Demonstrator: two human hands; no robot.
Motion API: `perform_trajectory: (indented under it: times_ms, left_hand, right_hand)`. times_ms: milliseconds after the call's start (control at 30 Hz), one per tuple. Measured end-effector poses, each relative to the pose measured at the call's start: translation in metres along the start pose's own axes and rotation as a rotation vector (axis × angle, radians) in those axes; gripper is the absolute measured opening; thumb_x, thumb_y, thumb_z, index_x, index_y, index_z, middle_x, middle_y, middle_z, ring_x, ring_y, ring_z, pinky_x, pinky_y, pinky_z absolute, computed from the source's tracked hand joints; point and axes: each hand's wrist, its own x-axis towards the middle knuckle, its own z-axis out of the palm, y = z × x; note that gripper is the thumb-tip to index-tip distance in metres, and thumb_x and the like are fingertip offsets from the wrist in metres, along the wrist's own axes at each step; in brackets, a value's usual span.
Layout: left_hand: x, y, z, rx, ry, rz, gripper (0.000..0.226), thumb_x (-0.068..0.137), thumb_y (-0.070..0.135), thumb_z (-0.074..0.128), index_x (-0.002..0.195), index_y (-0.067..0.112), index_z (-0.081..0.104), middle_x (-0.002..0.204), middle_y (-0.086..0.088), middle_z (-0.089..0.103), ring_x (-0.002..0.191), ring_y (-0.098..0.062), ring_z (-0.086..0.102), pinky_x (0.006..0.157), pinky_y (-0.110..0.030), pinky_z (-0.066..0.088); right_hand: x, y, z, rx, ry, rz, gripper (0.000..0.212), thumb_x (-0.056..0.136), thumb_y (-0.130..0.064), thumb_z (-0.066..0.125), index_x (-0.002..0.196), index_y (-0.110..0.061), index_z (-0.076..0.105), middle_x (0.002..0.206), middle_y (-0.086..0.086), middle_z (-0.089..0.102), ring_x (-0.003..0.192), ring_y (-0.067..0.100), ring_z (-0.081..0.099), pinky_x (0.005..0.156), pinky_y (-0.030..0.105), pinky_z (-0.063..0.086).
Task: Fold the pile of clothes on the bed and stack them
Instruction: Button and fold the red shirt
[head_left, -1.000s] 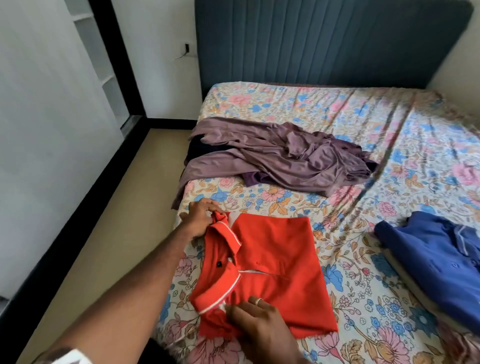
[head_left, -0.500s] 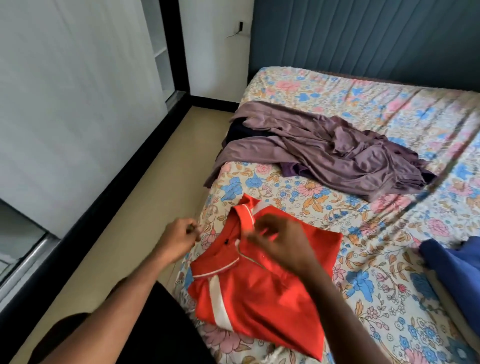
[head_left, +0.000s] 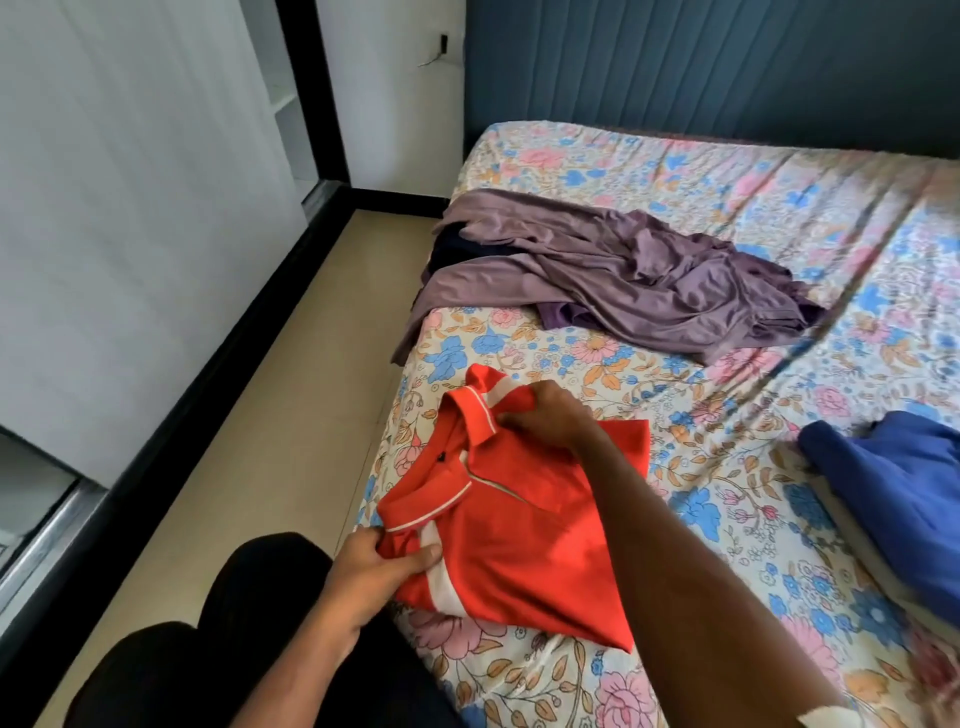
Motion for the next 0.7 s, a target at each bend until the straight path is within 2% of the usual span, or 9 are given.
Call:
perform_trajectory:
  times_ms: [100,167,233,300,400,433,533,633,700]
  left_hand:
    - [-0.005,-0.01,0.02,-0.168,0.192,0.038,0.022,0.079,0.008,0.082,0.1,0.011,0.075,0.093,-0.006,0.079,0.094,-0.028,0.075,0.088,-0.04,0.057]
    - [-0.003,-0.015,0.026,-0.284,0.242,0.044,0.014,0.085,0.008,0.077,0.099,0.01,0.075,0.095,-0.009,0.078,0.097,-0.032,0.073,0.087,-0.04,0.056]
    - [0.0,-0.013,0.03,-0.417,0.228,0.031,0.02,0.087,0.013,0.074,0.107,0.008,0.073,0.102,-0.012,0.077,0.102,-0.033,0.071,0.093,-0.045,0.055]
    - [0.003,-0.011,0.032,-0.562,0.163,0.002,0.039,0.082,0.013,0.074,0.119,0.004,0.067,0.11,-0.017,0.074,0.104,-0.034,0.07,0.093,-0.05,0.057]
    - [0.011,-0.005,0.049,-0.565,0.098,0.028,0.059,0.068,0.007,0.076,0.125,-0.001,0.062,0.113,-0.022,0.071,0.099,-0.033,0.069,0.076,-0.038,0.063]
    - [0.015,-0.003,0.053,-0.508,0.142,0.049,0.06,0.066,0.008,0.079,0.123,-0.001,0.064,0.111,-0.022,0.071,0.094,-0.031,0.069,0.076,-0.037,0.061]
    - [0.033,0.024,0.072,-0.451,0.214,0.129,0.047,0.076,0.009,0.082,0.121,0.005,0.068,0.111,-0.019,0.071,0.092,-0.026,0.069,0.089,-0.039,0.054]
    - [0.049,0.072,0.099,-0.547,0.163,0.204,0.034,0.084,0.006,0.076,0.116,0.016,0.071,0.096,0.0,0.076,0.074,-0.013,0.072,0.069,-0.034,0.063]
    - [0.054,0.103,0.125,-0.598,0.052,0.238,0.029,0.084,0.005,0.077,0.111,0.015,0.072,0.098,-0.002,0.076,0.073,-0.012,0.073,0.07,-0.041,0.062]
  right_hand:
    - [-0.009,0.01,0.004,0.146,0.072,-0.038,0.052,0.078,-0.063,0.076,0.107,-0.02,0.072,0.105,0.006,0.072,0.099,0.027,0.067,0.09,0.044,0.053]
    - [-0.018,0.017,0.0,0.306,0.117,-0.092,0.036,0.082,-0.05,0.079,0.1,-0.019,0.073,0.093,0.004,0.074,0.088,0.023,0.069,0.08,0.039,0.054]
    - [-0.03,0.022,-0.009,0.407,0.173,-0.138,0.02,0.087,-0.035,0.079,0.095,-0.018,0.072,0.085,-0.001,0.073,0.077,0.014,0.066,0.072,0.032,0.049]
    - [-0.039,0.026,-0.017,0.468,0.247,-0.147,0.019,0.088,-0.03,0.078,0.098,-0.015,0.072,0.085,-0.003,0.073,0.077,0.011,0.066,0.073,0.033,0.051]
    - [-0.06,0.038,-0.033,0.569,0.367,-0.148,0.027,0.088,-0.031,0.078,0.111,-0.018,0.073,0.098,-0.004,0.077,0.091,0.01,0.07,0.086,0.036,0.056]
    - [-0.067,0.041,-0.036,0.601,0.384,-0.16,0.028,0.088,-0.029,0.078,0.113,-0.019,0.073,0.101,-0.004,0.077,0.095,0.01,0.071,0.088,0.035,0.056]
    - [-0.091,0.048,-0.055,0.666,0.473,-0.187,0.026,0.087,-0.025,0.078,0.112,-0.017,0.073,0.101,-0.004,0.076,0.093,0.005,0.068,0.087,0.03,0.054]
    - [-0.118,0.068,-0.085,0.803,0.617,-0.193,0.022,0.089,-0.017,0.076,0.11,-0.017,0.073,0.098,-0.005,0.076,0.089,0.004,0.067,0.085,0.029,0.054]
    - [-0.143,0.093,-0.107,0.898,0.685,-0.153,0.019,0.089,-0.011,0.076,0.106,-0.019,0.074,0.095,-0.009,0.076,0.086,0.002,0.067,0.082,0.022,0.054]
